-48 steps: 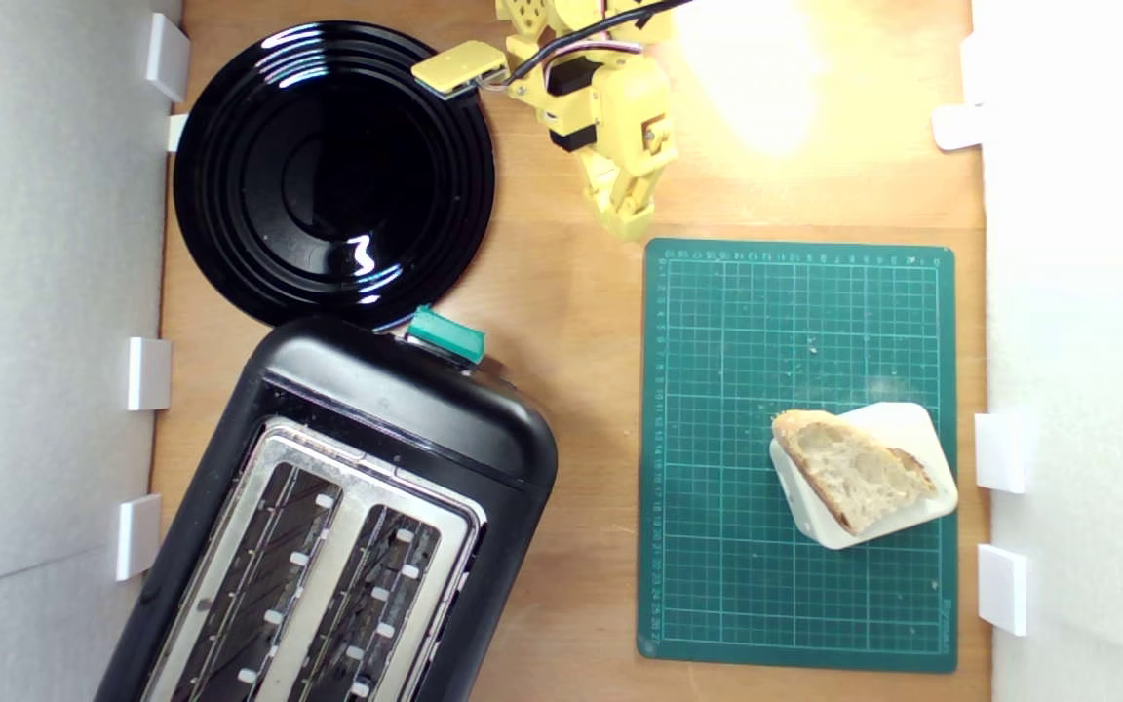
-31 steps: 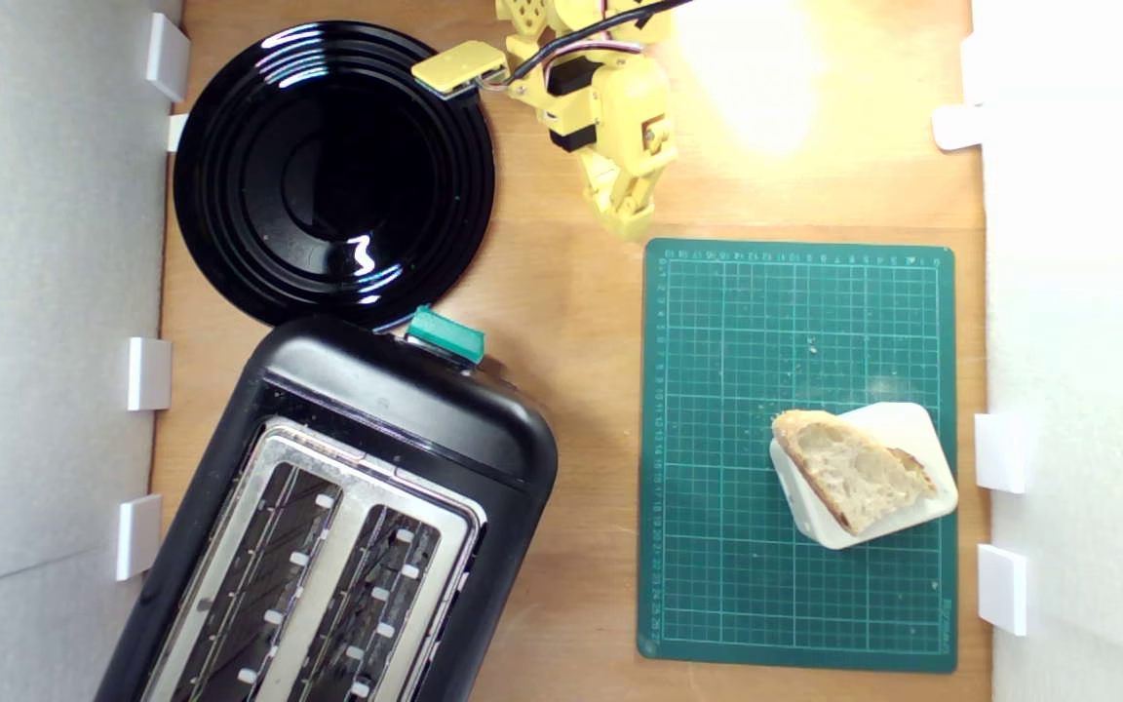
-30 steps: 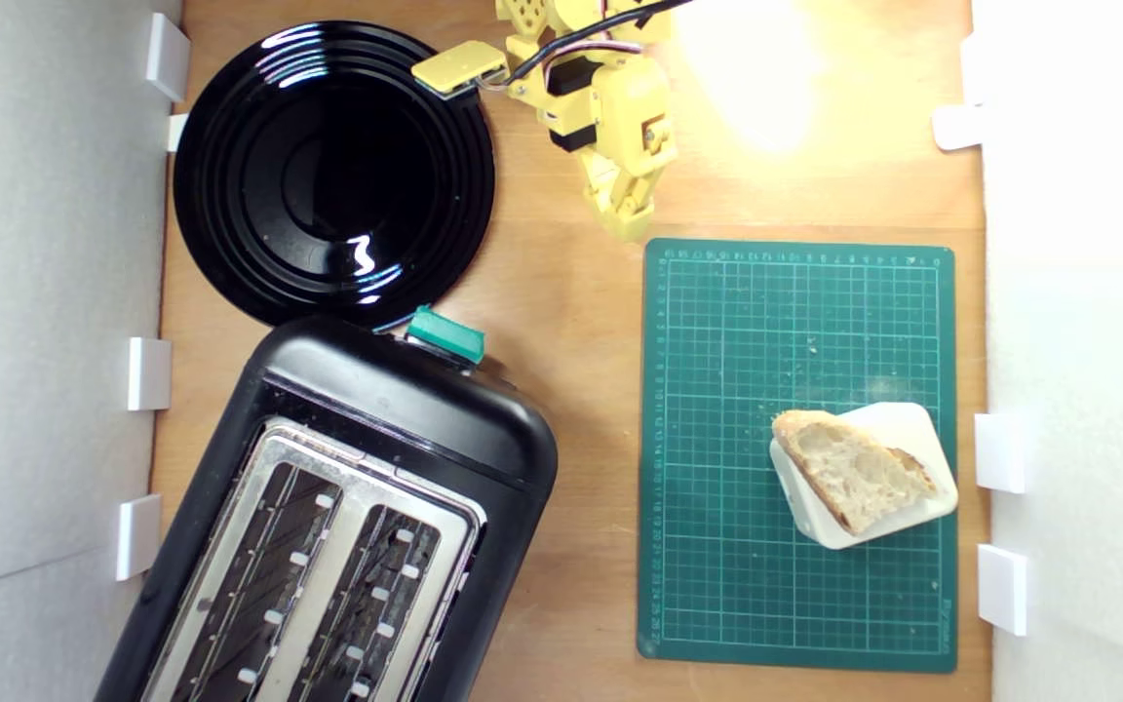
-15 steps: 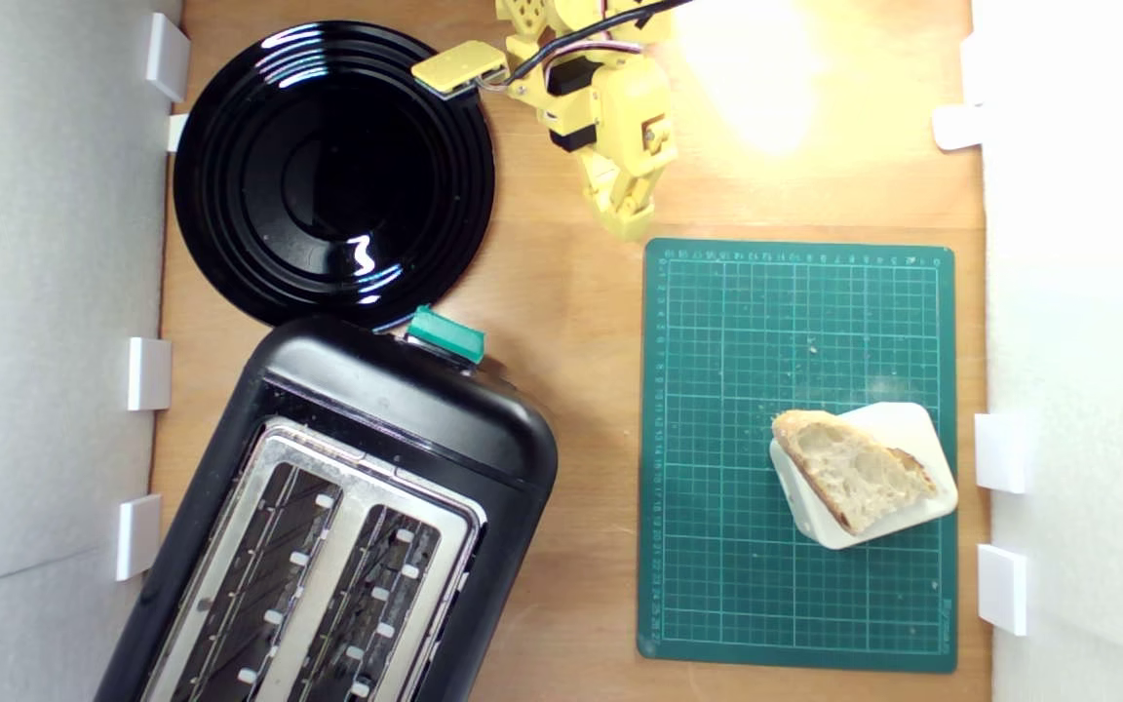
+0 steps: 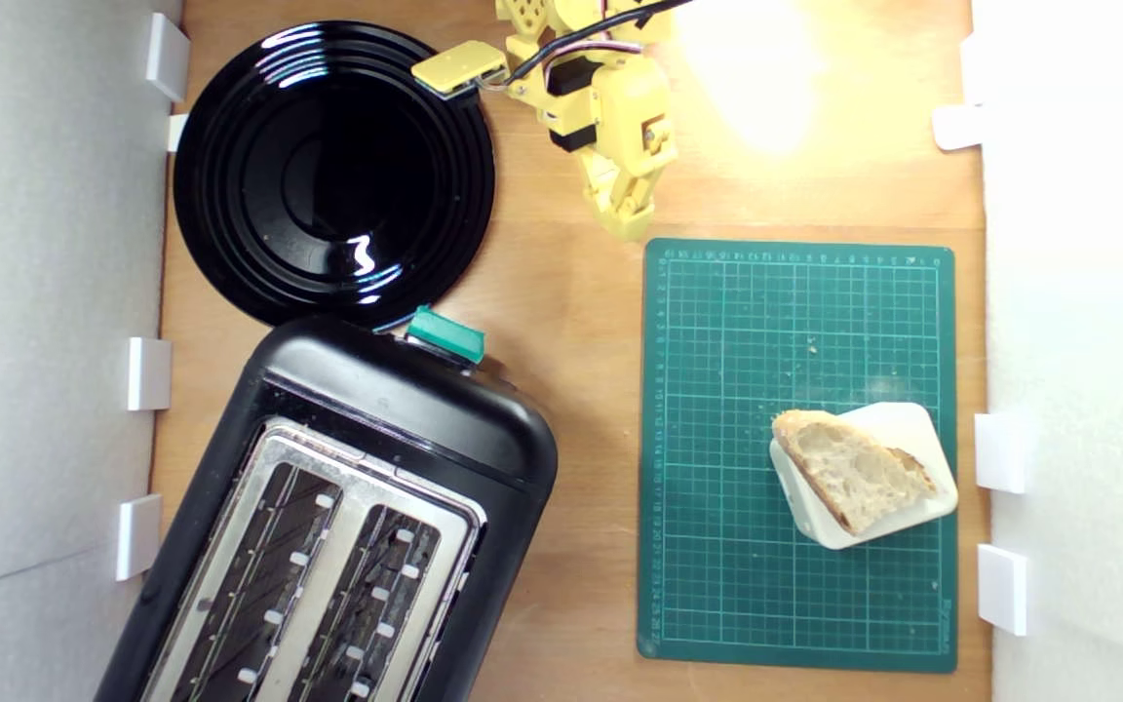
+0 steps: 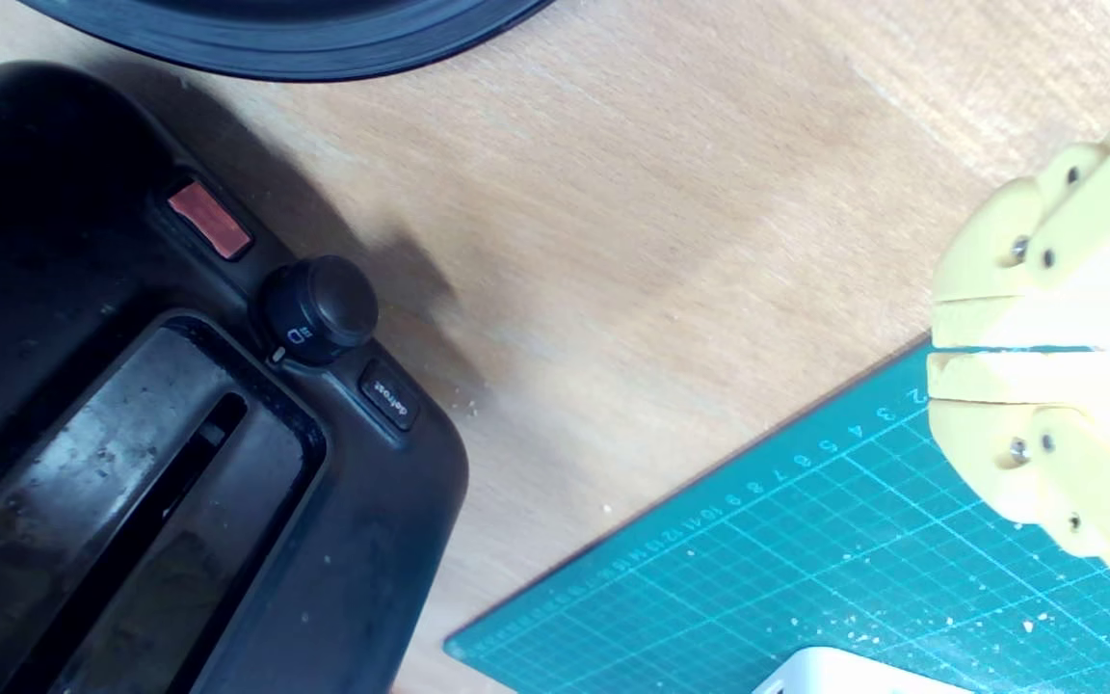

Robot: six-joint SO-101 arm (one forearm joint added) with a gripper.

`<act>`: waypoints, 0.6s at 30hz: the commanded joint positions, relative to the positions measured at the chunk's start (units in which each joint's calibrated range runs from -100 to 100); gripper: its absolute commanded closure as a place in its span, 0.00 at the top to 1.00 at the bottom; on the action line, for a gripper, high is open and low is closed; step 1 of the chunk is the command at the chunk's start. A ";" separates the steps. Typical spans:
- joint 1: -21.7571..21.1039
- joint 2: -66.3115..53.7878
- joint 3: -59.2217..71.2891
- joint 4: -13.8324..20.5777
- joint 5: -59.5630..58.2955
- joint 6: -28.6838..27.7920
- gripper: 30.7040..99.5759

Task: Pick bread and place in toaster

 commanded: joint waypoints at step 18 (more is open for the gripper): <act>-0.43 -0.18 0.12 -1.71 0.29 0.03 0.15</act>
